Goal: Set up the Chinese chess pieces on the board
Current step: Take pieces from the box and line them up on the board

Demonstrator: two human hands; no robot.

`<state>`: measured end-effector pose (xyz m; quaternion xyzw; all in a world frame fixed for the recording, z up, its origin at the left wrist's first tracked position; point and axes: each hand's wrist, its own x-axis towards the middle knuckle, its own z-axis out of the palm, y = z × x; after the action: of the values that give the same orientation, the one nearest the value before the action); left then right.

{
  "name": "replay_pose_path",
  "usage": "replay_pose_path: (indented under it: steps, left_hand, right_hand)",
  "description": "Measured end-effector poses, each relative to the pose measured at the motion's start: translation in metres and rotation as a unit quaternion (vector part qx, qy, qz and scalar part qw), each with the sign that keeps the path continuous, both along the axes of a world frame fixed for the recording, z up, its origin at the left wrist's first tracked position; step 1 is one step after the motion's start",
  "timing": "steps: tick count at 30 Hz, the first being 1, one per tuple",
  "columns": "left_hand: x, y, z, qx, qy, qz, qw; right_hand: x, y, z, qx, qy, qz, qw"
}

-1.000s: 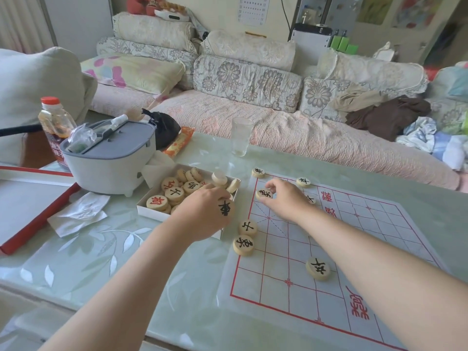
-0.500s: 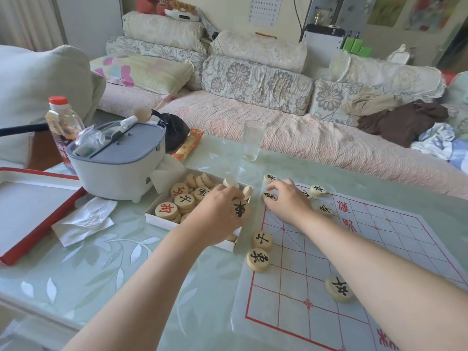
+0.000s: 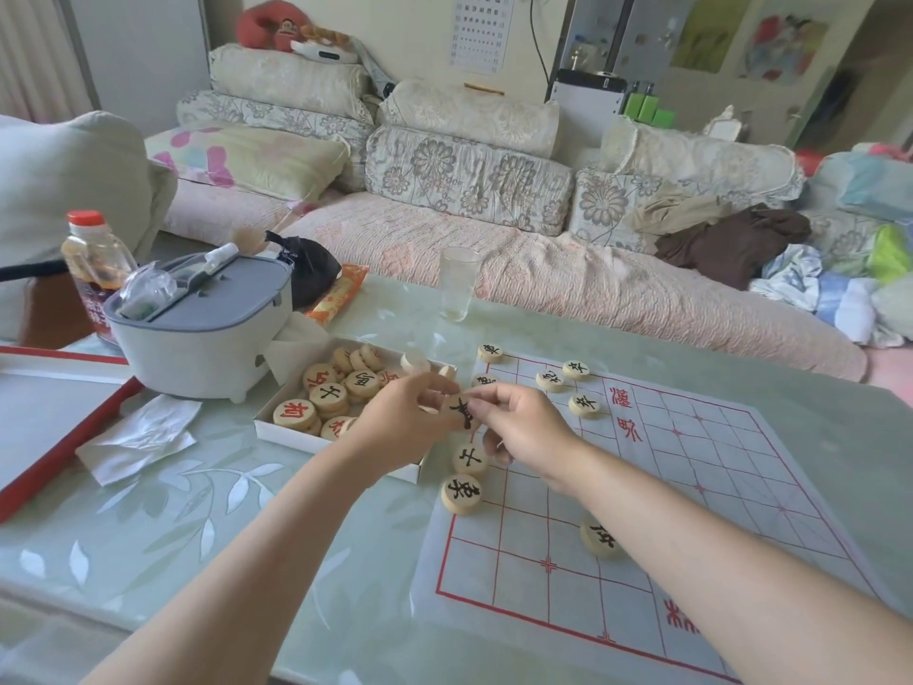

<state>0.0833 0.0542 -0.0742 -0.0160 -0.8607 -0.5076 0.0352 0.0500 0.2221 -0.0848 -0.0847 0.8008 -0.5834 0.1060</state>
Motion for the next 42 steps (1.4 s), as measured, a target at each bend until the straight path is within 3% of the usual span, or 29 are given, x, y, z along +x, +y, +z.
replay_pose_path:
  steps: [5, 10, 14, 17, 20, 25, 30, 38, 42]
  left_hand:
    - [0.012, 0.005, -0.004, 0.044, -0.035, 0.032, 0.998]
    - [0.033, 0.015, 0.002, 0.12, -0.066, 0.03, 0.99]
    - [0.047, 0.008, -0.006, -0.055, -0.011, 0.005, 0.998]
    - [0.054, -0.01, -0.015, -0.182, 0.04, -0.005, 0.982]
    - [0.057, -0.03, -0.023, -0.285, 0.074, 0.016, 0.955]
    - [0.06, -0.04, -0.027, -0.362, 0.033, 0.021, 0.931]
    - [0.056, -0.039, -0.029, -0.364, 0.019, 0.0, 0.931]
    - [0.031, -0.067, -0.024, -0.333, 0.075, 0.046, 0.939]
    - [0.018, -0.092, -0.023, -0.315, 0.041, 0.086, 0.944]
  right_hand:
    - [0.023, 0.01, -0.001, 0.003, 0.018, 0.004, 1.0]
    - [0.05, 0.015, -0.002, 0.106, 0.099, 0.001, 0.989]
    - [0.071, 0.018, 0.002, 0.189, 0.131, 0.015, 0.973]
    - [0.085, 0.018, -0.001, 0.276, 0.16, 0.081, 0.944]
    - [0.099, 0.017, -0.003, 0.326, 0.13, 0.153, 0.924]
    - [0.11, 0.009, -0.008, 0.39, 0.124, 0.202, 0.89]
    - [0.1, 0.0, -0.001, 0.431, 0.097, 0.241, 0.864]
    - [0.058, -0.048, 0.013, 0.326, 0.158, 0.157, 0.919]
    - [0.026, -0.081, 0.018, 0.291, 0.184, 0.122, 0.931]
